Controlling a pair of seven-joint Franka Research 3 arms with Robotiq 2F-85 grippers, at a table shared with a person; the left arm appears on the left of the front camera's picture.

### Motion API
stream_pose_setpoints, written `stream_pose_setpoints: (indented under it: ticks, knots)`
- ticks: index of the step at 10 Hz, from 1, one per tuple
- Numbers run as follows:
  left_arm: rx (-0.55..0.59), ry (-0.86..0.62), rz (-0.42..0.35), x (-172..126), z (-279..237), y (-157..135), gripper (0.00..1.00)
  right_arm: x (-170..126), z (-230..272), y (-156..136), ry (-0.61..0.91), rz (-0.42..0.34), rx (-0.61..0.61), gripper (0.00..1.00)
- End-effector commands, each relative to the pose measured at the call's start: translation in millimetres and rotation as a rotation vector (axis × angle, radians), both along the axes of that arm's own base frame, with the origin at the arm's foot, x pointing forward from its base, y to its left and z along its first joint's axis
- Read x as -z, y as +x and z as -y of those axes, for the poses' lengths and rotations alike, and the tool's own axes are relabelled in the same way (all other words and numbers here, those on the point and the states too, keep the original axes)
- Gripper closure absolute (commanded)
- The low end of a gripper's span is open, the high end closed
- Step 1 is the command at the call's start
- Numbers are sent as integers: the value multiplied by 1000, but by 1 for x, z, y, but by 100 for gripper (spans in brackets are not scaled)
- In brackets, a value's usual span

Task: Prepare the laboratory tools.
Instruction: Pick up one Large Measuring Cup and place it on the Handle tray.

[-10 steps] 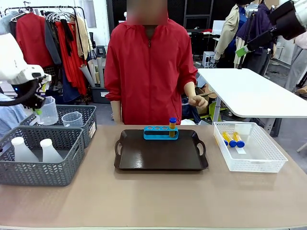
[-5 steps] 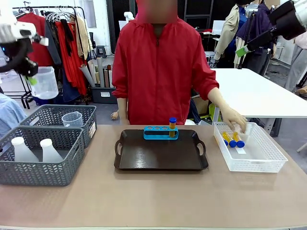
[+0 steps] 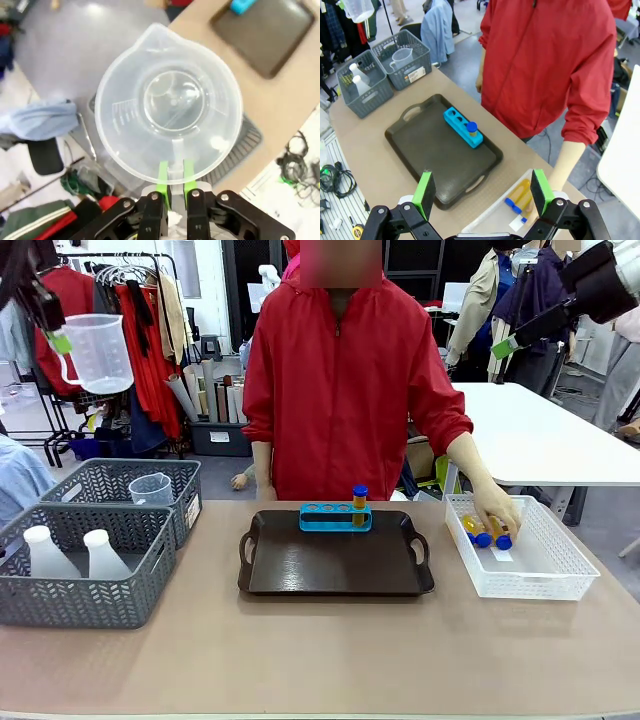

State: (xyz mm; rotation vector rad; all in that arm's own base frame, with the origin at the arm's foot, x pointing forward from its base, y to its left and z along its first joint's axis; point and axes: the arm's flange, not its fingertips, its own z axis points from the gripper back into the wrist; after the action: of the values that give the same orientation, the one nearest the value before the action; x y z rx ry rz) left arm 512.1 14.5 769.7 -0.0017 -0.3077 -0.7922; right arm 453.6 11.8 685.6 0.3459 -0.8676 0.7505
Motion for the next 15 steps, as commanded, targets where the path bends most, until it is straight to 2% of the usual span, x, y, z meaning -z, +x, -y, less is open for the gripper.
stream_pose_setpoints:
  ticks: [1,3,4,8,9,10,12,15]
  knots:
    - [104,-17,-7,-38,6,-15,100,-1,0,0,13,2,-8,0]
    - [149,-27,-17,-55,13,-29,100,-1,0,0,13,2,-8,0]
    - [93,-2,-3,-33,15,-28,100,-1,0,0,13,2,-8,0]
    - [109,-5,-13,-37,16,-29,100,-1,0,0,13,2,-8,0]
    - [166,10,-27,2,45,-33,100,-1,0,0,13,2,-8,0]
    - [211,38,-24,20,73,-36,100,-1,0,0,13,2,-8,0]
    - [324,99,-48,43,121,-52,100,-1,0,0,13,2,-8,0]
    - [448,114,-34,81,183,-66,100,-1,0,0,13,2,-8,0]
